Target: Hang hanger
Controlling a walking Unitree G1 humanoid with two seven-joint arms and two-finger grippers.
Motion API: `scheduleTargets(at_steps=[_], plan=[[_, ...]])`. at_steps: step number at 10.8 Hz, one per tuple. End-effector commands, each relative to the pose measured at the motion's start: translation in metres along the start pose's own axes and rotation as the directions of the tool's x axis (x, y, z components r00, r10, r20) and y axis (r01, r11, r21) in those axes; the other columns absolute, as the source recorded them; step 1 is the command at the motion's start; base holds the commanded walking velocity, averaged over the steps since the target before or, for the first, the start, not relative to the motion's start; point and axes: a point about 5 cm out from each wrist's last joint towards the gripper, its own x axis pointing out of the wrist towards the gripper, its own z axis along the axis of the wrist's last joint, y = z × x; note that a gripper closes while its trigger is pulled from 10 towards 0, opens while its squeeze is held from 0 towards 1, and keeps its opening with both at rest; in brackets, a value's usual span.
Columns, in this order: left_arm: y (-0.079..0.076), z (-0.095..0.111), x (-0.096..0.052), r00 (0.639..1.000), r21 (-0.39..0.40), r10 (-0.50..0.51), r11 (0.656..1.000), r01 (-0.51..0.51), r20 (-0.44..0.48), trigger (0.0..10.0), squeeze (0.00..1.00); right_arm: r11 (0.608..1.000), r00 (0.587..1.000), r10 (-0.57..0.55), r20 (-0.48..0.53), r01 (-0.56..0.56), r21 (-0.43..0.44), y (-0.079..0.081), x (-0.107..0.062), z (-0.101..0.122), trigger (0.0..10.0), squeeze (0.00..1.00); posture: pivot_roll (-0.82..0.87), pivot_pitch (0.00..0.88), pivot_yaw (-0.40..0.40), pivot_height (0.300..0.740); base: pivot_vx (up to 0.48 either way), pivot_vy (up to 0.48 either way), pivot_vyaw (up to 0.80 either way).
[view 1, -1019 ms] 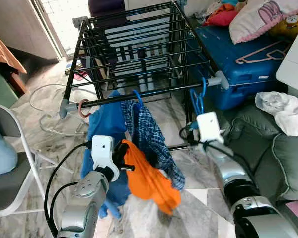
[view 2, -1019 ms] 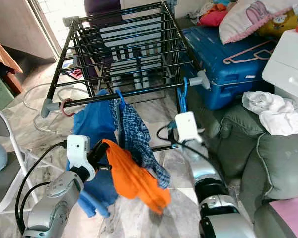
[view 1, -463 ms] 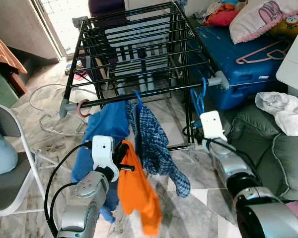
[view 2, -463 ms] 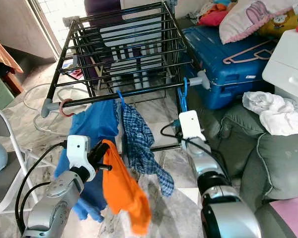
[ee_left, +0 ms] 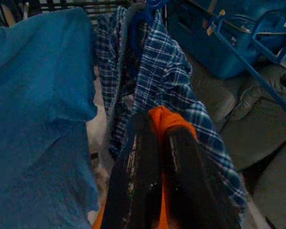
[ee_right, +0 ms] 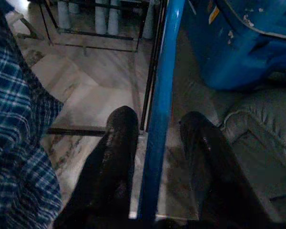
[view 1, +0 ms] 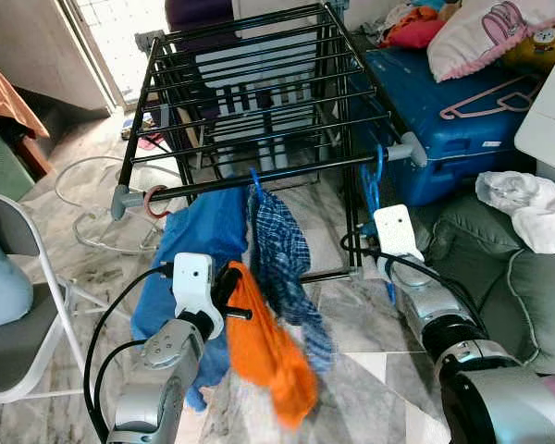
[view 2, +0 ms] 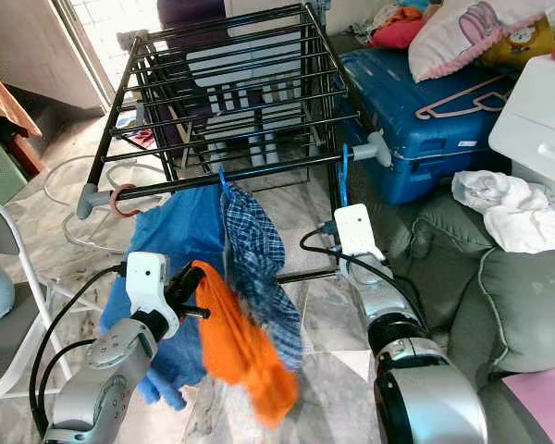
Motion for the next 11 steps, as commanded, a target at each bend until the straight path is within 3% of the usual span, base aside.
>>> scheduleTargets(at_steps=[1, 6, 11], plan=[[0.003, 0.004, 0.001, 1.000, 0.019, 0.010, 1.000, -0.010, 0.005, 10.0, 0.00, 1.000, 1.000, 0.002, 0.027, -0.002, 0.004, 0.003, 0.002, 0.012, 0.0, 0.00, -0.13, 0.000, 0.162, 0.740, 0.000, 0.000, 0.00], [0.001, 0.003, 0.001, 1.000, 0.021, 0.007, 1.000, -0.007, 0.003, 10.0, 0.00, 1.000, 1.000, -0.015, 0.015, 0.015, -0.005, -0.002, 0.002, 0.007, 0.5, 0.00, -0.13, 0.000, 0.165, 0.740, 0.000, 0.000, 0.00], [0.000, 0.003, 0.001, 1.000, 0.021, 0.007, 1.000, -0.007, 0.001, 10.0, 0.00, 1.000, 1.000, -0.009, 0.016, 0.009, -0.029, -0.004, 0.001, 0.000, 0.0, 0.00, -0.13, 0.000, 0.164, 0.740, 0.000, 0.000, 0.00]])
